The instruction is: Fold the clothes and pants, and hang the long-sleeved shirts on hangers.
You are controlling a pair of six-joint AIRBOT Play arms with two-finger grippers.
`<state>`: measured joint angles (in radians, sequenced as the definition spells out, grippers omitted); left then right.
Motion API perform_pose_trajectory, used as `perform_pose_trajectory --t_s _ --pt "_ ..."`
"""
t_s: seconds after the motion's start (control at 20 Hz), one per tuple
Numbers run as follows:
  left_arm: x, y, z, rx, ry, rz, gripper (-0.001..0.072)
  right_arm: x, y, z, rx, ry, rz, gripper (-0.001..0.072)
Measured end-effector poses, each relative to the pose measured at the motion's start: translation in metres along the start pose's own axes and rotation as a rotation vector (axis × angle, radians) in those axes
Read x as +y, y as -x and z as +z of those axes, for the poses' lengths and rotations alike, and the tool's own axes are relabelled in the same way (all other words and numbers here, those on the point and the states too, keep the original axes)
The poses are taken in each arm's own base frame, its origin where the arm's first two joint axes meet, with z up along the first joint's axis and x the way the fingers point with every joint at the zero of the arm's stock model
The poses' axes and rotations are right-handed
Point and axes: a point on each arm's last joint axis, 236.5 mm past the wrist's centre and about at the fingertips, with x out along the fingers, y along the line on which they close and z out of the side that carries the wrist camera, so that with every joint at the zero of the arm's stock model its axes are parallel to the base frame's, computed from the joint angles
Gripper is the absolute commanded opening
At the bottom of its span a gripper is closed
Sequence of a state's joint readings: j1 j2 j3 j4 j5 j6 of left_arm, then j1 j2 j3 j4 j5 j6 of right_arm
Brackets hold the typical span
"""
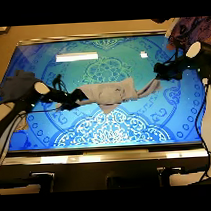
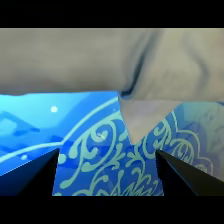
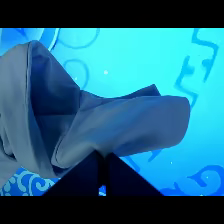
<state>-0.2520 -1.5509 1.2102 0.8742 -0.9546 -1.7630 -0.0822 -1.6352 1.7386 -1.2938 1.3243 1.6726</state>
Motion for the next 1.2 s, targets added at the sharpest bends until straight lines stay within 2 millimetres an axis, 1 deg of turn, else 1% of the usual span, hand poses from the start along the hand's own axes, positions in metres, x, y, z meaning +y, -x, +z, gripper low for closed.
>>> perform_pose_trajectory --t_s 0.05,0.2,0.35,0.5,0.75,0.8,0.85,0.9,0.95,1.0,1.05,1.2 --pt "-0.003 -0.015 -0.014 0.032 0.019 -0.01 0.0716 0.001 0.003 0.0 -0.003 0.002 0.001 0.0029" --pt "-0.015 -0.05 -0.038 0.077 0.052 -0.047 0.0715 0.004 0.013 0.0 -0.018 0.011 0.004 0.0029" --pt "-0.024 -0.074 -0.05 0.087 0.085 -0.081 0.0714 0.006 0.021 0.0 -0.026 0.015 0.006 0.0029" --pt "-0.031 -0.088 -0.053 0.079 0.108 -0.109 0.0714 0.007 0.024 -0.003 -0.02 0.017 0.005 0.003" --pt "-0.04 -0.103 -0.055 0.066 0.125 -0.13 0.0711 0.007 0.025 -0.005 -0.012 0.017 0.005 0.003" --pt "-0.041 -0.106 -0.057 0.069 0.129 -0.132 0.0662 0.007 0.025 -0.006 -0.008 0.017 0.005 0.003" --pt "-0.043 -0.11 -0.057 0.071 0.13 -0.133 0.0553 0.007 0.025 -0.007 -0.005 0.017 0.005 0.003" --pt "-0.043 -0.114 -0.059 0.075 0.127 -0.13 0.0482 0.007 0.025 -0.008 -0.001 0.018 0.005 0.003" --pt "-0.044 -0.117 -0.058 0.076 0.124 -0.129 0.0367 0.007 0.025 -0.009 0.005 0.018 0.004 0.003" --pt "-0.044 -0.121 -0.057 0.073 0.115 -0.125 0.0112 0.007 0.026 -0.011 0.011 0.02 0.005 0.003" --pt "-0.043 -0.123 -0.057 0.073 0.1 -0.118 0.002 0.007 0.026 -0.012 0.016 0.022 0.005 0.003" --pt "-0.056 -0.119 -0.044 0.049 0.088 -0.148 0.0017 0.007 0.028 -0.014 0.02 0.039 0.005 0.0029"
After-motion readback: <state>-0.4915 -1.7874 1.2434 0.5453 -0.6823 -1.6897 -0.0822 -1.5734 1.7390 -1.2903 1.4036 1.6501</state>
